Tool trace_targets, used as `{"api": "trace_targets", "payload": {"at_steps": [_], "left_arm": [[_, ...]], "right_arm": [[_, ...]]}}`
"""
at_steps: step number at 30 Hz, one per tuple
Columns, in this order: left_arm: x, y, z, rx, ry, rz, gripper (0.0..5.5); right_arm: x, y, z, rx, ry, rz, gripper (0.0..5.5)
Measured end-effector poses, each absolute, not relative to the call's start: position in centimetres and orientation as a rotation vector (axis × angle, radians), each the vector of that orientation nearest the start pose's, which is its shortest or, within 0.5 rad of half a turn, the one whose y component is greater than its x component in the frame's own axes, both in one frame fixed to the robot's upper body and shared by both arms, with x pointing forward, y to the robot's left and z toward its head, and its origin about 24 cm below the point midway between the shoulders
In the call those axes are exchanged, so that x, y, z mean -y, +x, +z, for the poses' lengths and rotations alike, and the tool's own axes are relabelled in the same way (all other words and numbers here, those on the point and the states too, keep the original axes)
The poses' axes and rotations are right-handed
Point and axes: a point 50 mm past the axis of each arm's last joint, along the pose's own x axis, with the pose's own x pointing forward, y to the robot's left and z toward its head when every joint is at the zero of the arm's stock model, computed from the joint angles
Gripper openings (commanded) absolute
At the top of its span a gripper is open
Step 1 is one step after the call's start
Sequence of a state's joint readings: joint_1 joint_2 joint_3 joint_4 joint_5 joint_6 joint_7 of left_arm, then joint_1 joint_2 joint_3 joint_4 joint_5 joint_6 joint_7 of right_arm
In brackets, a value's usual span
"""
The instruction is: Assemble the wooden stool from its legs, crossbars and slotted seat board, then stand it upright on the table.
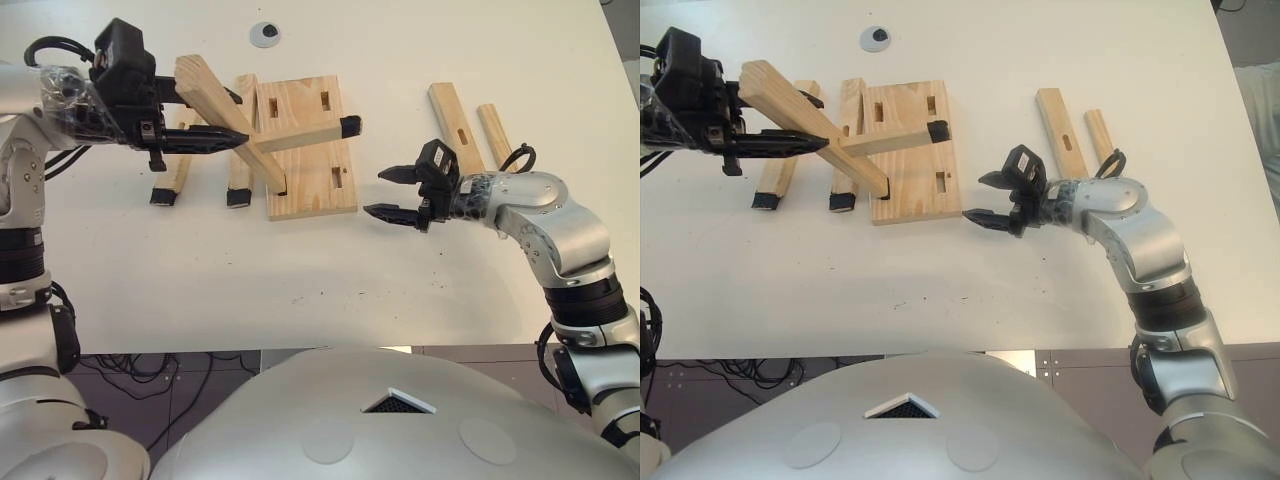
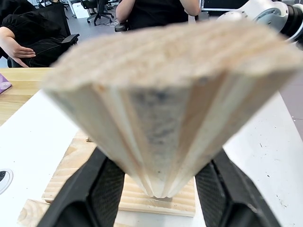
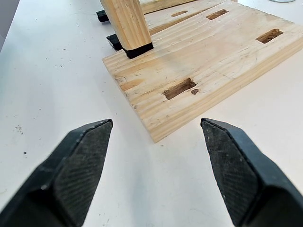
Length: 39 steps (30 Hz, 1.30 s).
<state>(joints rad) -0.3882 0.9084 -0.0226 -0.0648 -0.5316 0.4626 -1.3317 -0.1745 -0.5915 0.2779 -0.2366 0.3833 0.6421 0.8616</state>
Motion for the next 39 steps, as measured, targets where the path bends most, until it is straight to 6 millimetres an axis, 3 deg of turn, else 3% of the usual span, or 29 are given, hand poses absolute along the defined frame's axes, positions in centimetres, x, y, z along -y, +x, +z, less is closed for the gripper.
{"api": "trace_targets", "payload": {"at_steps": [7,23,25,26,28,29,31,32,34,36,39], "left_arm": [[-22.1,25.9,16.7,-0.311,0.428,-1.344,2.01],[-21.5,29.4,17.0,-0.423,0.488,-1.413,2.01],[-21.7,29.5,16.7,-0.435,0.485,-1.409,2.44],[-22.0,29.4,15.5,-0.495,0.479,-1.386,2.65],[-23.5,27.5,9.0,-0.761,0.336,-1.325,2.97],[-23.1,26.6,7.1,-0.806,0.263,-1.334,3.01],[-23.0,27.3,8.3,-0.710,0.217,-1.305,3.01],[-23.5,28.2,10.6,-0.601,0.207,-1.256,3.01],[-24.0,28.8,12.8,-0.495,0.222,-1.201,3.01],[-24.5,28.6,12.8,-0.483,0.205,-1.153,3.01],[-26.5,28.4,12.3,-0.464,0.221,-0.933,3.01]], "right_arm": [[14.3,23.4,6.6,-0.512,-0.127,1.143,3.43],[14.2,23.4,6.6,-0.512,-0.126,1.134,3.43],[13.7,23.5,6.6,-0.496,-0.104,1.138,3.43],[13.5,23.4,6.5,-0.494,-0.094,1.144,3.43],[13.6,23.5,6.6,-0.491,-0.099,1.132,3.43],[13.7,23.6,6.6,-0.497,-0.099,1.127,3.43],[13.5,23.7,6.7,-0.495,-0.098,1.129,3.43],[13.5,23.7,6.7,-0.496,-0.099,1.128,3.43],[13.5,23.7,6.7,-0.496,-0.098,1.129,3.43],[13.5,23.7,6.7,-0.496,-0.098,1.129,3.43],[13.6,23.6,6.7,-0.498,-0.096,1.122,3.43]]}}
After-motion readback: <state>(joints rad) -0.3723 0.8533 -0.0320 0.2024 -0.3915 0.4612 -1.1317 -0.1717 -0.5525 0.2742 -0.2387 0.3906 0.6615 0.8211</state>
